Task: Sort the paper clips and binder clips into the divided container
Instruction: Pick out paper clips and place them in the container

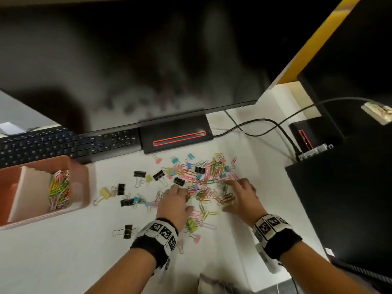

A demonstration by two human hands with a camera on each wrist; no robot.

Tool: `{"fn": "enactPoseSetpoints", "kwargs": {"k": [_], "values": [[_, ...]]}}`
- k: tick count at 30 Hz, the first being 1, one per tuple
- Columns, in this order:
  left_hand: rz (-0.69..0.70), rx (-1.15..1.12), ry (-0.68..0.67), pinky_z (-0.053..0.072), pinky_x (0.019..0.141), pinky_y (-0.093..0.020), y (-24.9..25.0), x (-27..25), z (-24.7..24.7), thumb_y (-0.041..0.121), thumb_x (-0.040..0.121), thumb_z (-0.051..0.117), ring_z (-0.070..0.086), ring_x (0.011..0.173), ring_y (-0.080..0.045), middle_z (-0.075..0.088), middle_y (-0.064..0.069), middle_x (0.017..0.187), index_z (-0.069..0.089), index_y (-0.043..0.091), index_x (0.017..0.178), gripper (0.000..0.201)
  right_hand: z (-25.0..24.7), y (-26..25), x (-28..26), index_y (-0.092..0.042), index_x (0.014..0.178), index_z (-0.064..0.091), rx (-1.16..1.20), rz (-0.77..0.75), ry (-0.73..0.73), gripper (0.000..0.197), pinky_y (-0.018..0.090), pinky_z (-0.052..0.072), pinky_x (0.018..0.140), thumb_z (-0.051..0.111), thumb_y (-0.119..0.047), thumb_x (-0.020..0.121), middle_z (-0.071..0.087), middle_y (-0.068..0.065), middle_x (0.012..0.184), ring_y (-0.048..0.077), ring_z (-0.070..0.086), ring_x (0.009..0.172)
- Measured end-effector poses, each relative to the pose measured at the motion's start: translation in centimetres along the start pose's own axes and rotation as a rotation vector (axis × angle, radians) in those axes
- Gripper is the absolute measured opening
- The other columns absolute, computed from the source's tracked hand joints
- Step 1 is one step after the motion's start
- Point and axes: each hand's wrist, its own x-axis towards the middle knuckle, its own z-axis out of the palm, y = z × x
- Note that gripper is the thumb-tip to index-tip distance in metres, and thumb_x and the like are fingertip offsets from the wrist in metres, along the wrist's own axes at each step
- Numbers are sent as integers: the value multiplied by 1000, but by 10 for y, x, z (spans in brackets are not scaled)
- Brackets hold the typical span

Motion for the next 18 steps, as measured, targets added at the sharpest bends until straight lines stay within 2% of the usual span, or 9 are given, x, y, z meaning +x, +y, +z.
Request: {"fn": "enactPoseSetpoints", "kwargs": {"k": [3,6,8,10,12,18], "values": [[18,46,33,46,92,-38,7,9,5,25,86,57,51,106,-22,51,-3,119,49,17,123,38,5,-8,12,-18,125,53,93,-132,-13,63,31,39,98,79,-18,68,46,9,117,25,46,108],[31,6,72,49,84,-38,8,15,8,17,90,52,56,96,-23,59,-5,106,58,16,111,23,7,-15,21,-13,113,63,112,-215,-29,38,23,39,86,73,-15,76,54,7,109,23,53,100],[40,0,88,51,80,-38,7,17,8,16,90,51,58,90,-23,61,-5,99,61,15,105,18,8,-17,23,-15,107,65,63,-273,-40,27,29,44,83,68,-20,81,58,5,103,23,54,97],[50,13,89,51,77,-35,8,17,6,11,89,50,59,88,-24,61,-6,97,62,12,101,16,7,-16,24,-17,104,66,7,-311,-52,21,35,46,83,63,-23,85,61,5,101,24,54,98],[63,12,83,51,76,-33,8,18,4,10,89,49,59,85,-24,60,-7,96,62,10,99,16,7,-15,25,-17,103,66,-16,-341,-45,17,36,47,83,59,-22,88,62,5,100,24,54,98],[41,-78,87,52,82,-31,5,16,-4,12,87,53,62,88,-21,65,-6,100,66,11,101,20,1,-15,32,-13,100,69,46,-356,-37,17,33,49,82,55,-15,89,66,6,98,22,60,91]]}}
